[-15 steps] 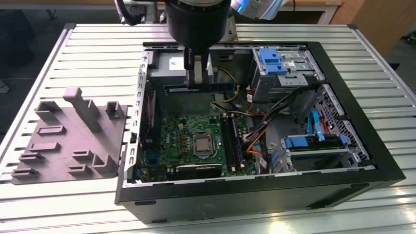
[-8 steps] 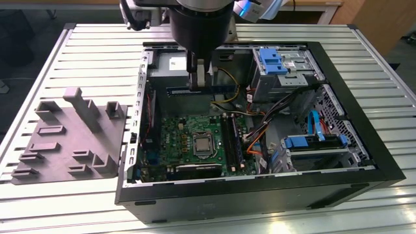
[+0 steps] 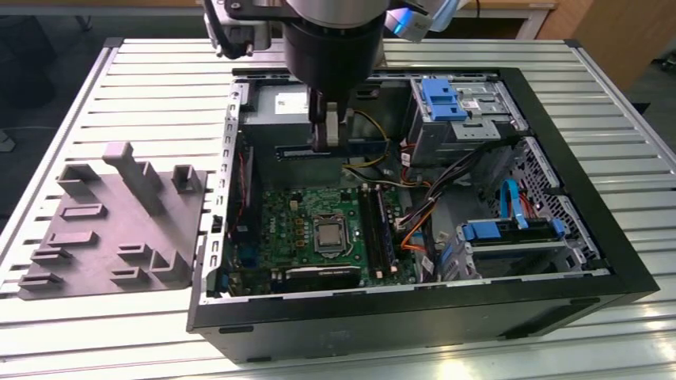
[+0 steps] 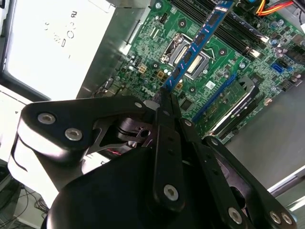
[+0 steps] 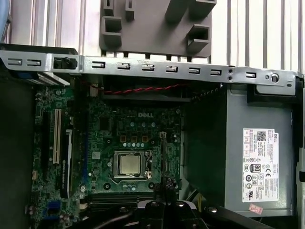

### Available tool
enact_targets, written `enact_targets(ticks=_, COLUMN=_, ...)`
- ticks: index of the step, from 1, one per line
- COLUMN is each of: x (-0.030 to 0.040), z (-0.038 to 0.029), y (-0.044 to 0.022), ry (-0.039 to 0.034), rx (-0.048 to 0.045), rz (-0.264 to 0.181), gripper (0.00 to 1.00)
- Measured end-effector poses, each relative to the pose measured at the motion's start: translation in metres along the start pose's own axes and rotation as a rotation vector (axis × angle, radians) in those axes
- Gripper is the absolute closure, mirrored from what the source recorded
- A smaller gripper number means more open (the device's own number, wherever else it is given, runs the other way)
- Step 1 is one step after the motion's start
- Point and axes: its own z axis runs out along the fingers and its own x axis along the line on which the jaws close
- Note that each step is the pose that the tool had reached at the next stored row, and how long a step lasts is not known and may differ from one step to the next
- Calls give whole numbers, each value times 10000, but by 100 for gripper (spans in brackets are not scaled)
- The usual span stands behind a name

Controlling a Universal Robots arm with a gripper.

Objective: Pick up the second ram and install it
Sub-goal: 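Pick up the second ram and move it above second insertion slot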

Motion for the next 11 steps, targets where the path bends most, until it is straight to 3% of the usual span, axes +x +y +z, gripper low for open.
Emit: enact_targets(ticks=11, x=57, z=62, y=-56, ry=1, rx=-1, rz=0, gripper=89)
